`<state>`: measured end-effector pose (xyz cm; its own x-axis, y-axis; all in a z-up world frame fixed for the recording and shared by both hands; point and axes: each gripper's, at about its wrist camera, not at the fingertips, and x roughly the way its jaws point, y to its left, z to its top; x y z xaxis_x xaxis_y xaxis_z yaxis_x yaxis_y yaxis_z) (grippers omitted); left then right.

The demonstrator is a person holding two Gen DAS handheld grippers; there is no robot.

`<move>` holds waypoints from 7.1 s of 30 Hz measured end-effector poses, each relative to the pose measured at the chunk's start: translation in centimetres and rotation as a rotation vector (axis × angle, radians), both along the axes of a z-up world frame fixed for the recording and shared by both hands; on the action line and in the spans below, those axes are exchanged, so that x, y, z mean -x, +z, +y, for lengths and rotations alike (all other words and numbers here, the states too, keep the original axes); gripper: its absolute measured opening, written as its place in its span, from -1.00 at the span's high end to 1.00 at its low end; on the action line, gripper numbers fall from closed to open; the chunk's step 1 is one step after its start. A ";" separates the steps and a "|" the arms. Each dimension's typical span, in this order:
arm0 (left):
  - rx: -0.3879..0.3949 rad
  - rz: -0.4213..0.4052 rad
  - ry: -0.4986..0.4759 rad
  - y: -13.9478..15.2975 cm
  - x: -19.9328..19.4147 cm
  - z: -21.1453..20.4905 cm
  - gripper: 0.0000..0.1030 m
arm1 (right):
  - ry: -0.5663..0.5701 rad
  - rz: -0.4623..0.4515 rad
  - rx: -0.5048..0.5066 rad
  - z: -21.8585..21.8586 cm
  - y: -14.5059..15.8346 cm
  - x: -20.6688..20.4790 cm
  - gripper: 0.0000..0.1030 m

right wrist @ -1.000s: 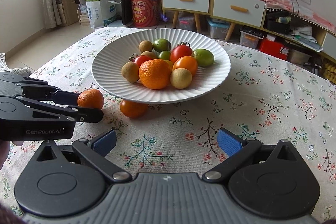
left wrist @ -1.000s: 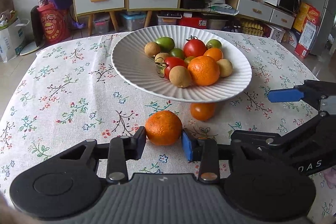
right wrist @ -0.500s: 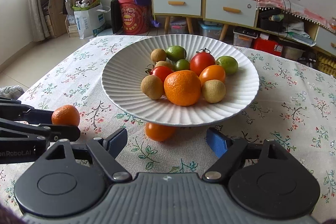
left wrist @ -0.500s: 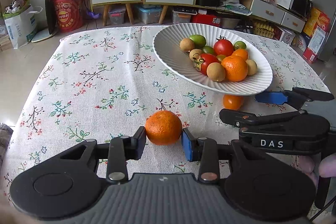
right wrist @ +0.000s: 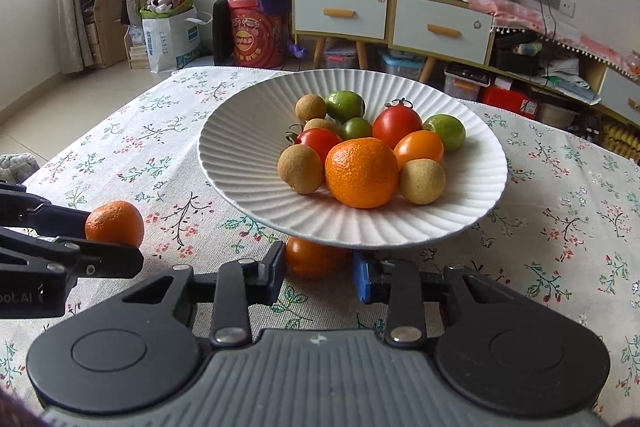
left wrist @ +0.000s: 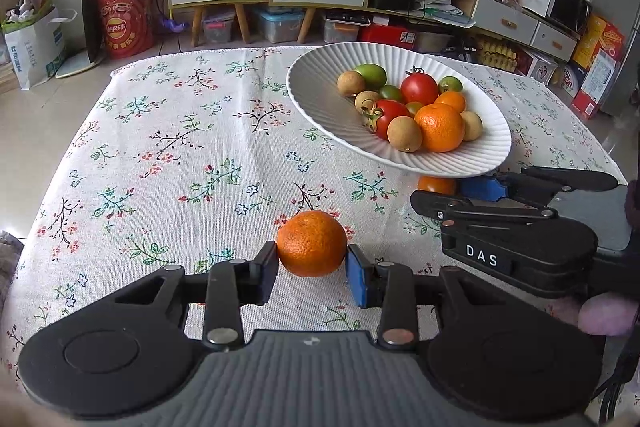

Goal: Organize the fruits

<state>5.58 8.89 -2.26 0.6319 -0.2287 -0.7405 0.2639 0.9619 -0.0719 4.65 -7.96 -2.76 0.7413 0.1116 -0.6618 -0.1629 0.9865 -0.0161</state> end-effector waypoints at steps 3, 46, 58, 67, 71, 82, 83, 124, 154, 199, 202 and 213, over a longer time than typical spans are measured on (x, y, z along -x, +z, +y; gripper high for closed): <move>-0.005 0.001 -0.002 0.1 0.0 -0.1 0.46 | 0.009 0.007 -0.005 -0.1 0.1 0.2 0.41; 0.017 -0.069 0.029 2.3 -4.1 -5.4 0.46 | -0.106 -0.014 -0.190 -7.2 4.0 -1.4 0.53; 0.018 -0.085 -0.079 3.1 -0.9 -6.2 0.46 | -0.055 0.054 -0.161 -9.7 3.9 1.9 -0.19; 0.024 -0.051 -0.182 1.9 1.9 -7.4 0.46 | -0.020 0.109 -0.095 -11.8 2.0 4.9 -0.26; 0.024 -0.029 -0.217 1.3 2.7 -7.8 0.46 | 0.013 0.131 -0.072 -12.2 1.0 6.4 -0.25; 0.012 -0.002 -0.268 0.3 3.8 -9.4 0.46 | 0.048 0.100 -0.026 -12.6 0.3 7.6 -0.05; 0.010 -0.001 -0.271 0.2 3.9 -9.6 0.46 | 0.047 0.098 -0.026 -12.6 0.4 7.5 0.02; -0.002 -0.104 -0.025 2.9 -2.3 -7.1 0.46 | 0.050 -0.056 -0.018 -7.8 4.3 0.2 0.37; 0.008 -0.091 0.094 2.9 -5.0 -5.5 -0.16 | 0.029 -0.066 -0.022 -6.9 4.7 -2.7 -0.09; -0.117 0.009 0.214 4.1 3.1 -8.6 -0.86 | -0.282 0.131 -0.009 -7.9 5.6 3.4 -0.99; -0.115 0.019 0.219 3.9 3.0 -8.4 -0.86 | -0.275 0.134 -0.014 -7.7 5.6 3.5 -0.99; -0.127 0.031 0.234 3.7 2.9 -7.9 -0.86 | -0.249 0.137 -0.008 -7.1 5.7 3.7 -0.99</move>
<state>2.66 1.00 1.46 0.6332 0.0166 -0.7738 0.0328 0.9983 0.0483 0.95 -15.03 2.98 0.6501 -0.0568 -0.7577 0.0839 0.9965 -0.0027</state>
